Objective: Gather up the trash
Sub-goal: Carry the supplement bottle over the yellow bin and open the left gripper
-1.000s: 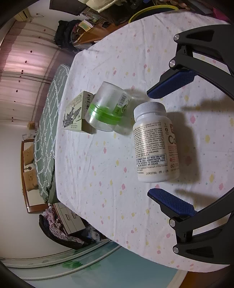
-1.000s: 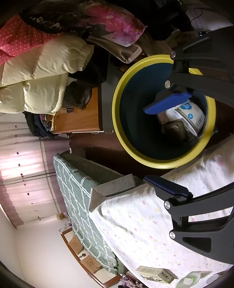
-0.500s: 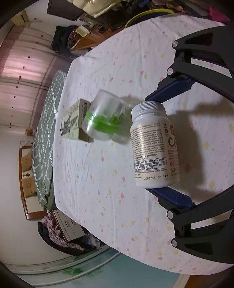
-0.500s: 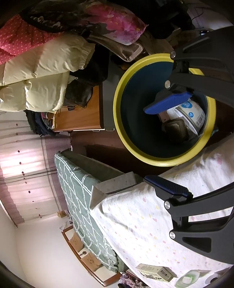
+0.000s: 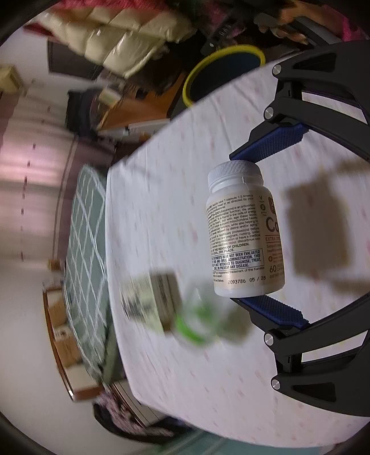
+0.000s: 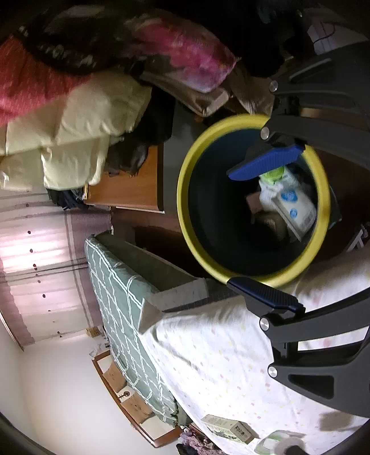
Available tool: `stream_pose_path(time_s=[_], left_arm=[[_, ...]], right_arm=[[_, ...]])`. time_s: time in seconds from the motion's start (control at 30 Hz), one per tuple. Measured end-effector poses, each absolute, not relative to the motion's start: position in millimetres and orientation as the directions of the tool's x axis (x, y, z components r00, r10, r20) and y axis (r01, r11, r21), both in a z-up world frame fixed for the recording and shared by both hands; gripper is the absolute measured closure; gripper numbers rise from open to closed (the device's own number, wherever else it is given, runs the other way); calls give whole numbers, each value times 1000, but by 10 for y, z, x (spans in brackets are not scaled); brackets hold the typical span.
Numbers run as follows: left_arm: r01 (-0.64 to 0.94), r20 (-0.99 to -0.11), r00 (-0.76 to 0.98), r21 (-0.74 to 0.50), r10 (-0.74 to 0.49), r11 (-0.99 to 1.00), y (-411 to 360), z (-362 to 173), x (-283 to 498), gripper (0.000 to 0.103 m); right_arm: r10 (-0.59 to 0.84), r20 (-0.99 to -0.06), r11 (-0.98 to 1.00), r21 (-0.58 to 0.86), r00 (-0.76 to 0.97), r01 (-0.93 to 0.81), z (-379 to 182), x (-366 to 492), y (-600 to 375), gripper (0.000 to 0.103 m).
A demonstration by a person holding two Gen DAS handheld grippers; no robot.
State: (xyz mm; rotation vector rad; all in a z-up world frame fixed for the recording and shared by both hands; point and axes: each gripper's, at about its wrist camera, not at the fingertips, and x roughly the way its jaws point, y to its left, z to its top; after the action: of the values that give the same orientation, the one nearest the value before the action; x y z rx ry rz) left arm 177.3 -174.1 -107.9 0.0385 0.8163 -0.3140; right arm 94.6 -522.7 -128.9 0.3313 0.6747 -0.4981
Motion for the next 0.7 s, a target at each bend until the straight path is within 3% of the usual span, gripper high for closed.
stream_pose_path(time_s=[0.4, 0.7], left_arm=[[551, -713, 537, -109, -451, 828, -3371, -974, 1905, 16], [625, -753, 447, -123, -483, 771, -4178, -1134, 1985, 16]], right_arm=[[-370, -650, 808, 128, 664, 576, -1196, 389, -5606, 34], [-393, -652, 788, 124, 648, 603, -1191, 128, -5835, 33]])
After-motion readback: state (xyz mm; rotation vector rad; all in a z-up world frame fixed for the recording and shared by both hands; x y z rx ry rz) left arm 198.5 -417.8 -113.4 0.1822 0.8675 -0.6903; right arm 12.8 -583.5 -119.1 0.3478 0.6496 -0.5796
